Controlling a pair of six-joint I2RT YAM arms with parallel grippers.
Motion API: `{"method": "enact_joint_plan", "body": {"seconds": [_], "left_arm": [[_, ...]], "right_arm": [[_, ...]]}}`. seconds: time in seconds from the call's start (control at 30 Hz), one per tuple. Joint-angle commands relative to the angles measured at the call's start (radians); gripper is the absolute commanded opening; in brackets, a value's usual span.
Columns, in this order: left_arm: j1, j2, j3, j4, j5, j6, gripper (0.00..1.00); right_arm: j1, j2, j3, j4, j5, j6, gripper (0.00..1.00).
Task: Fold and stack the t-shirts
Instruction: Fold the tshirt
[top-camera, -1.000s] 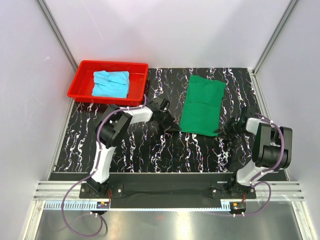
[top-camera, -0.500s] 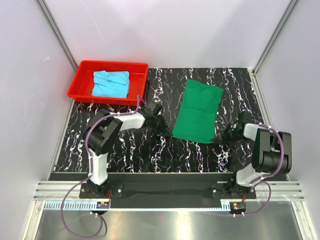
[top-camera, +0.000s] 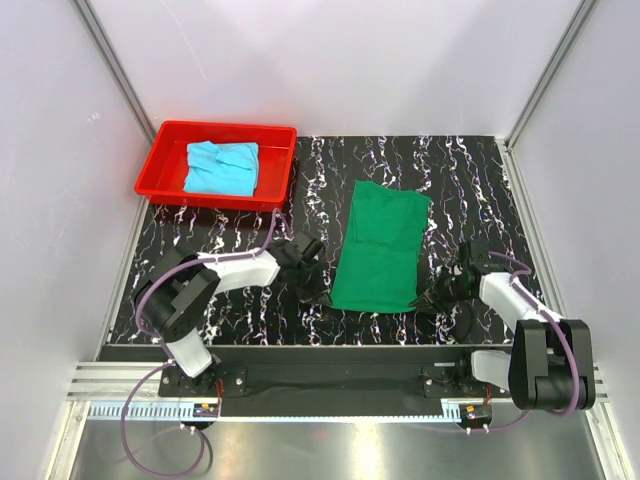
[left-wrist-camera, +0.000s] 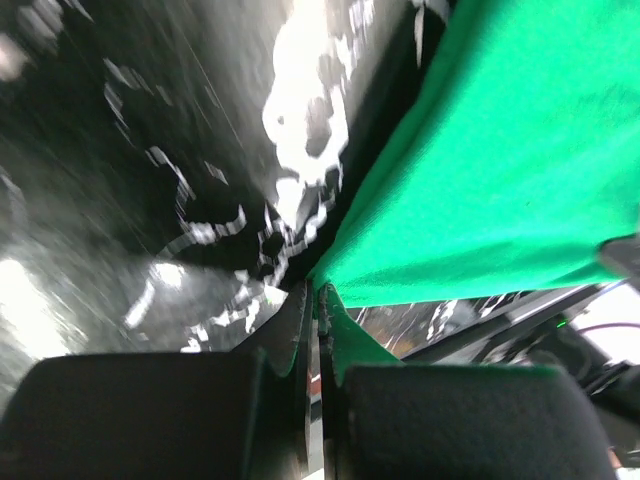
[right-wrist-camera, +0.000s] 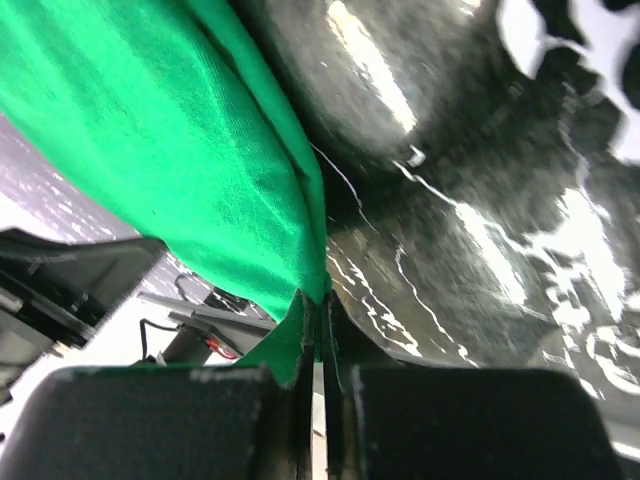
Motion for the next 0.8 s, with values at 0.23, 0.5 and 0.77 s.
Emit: {"method": "enact_joint_plan", "body": {"seconds": [0.23,0.5,0.77], "left_arm": [[-0.03,0.007,0.182,-0.263,-0.125,0.138,0.0],[-0.004,0.062,0.423,-0.398,-0.231,0.249,0.0],[0.099,0.184,0.624,-0.418,-0.174,0.289,0.0]], "right_arm": [[0.002,-0.096,0.07,-0.181,0.168,0.064,0.0],[0.002,0.017,0.247,-0.188,0.191,0.003,0.0],[0.002,0.23,0.469,-0.169,0.21,-0.06,0.0]]}}
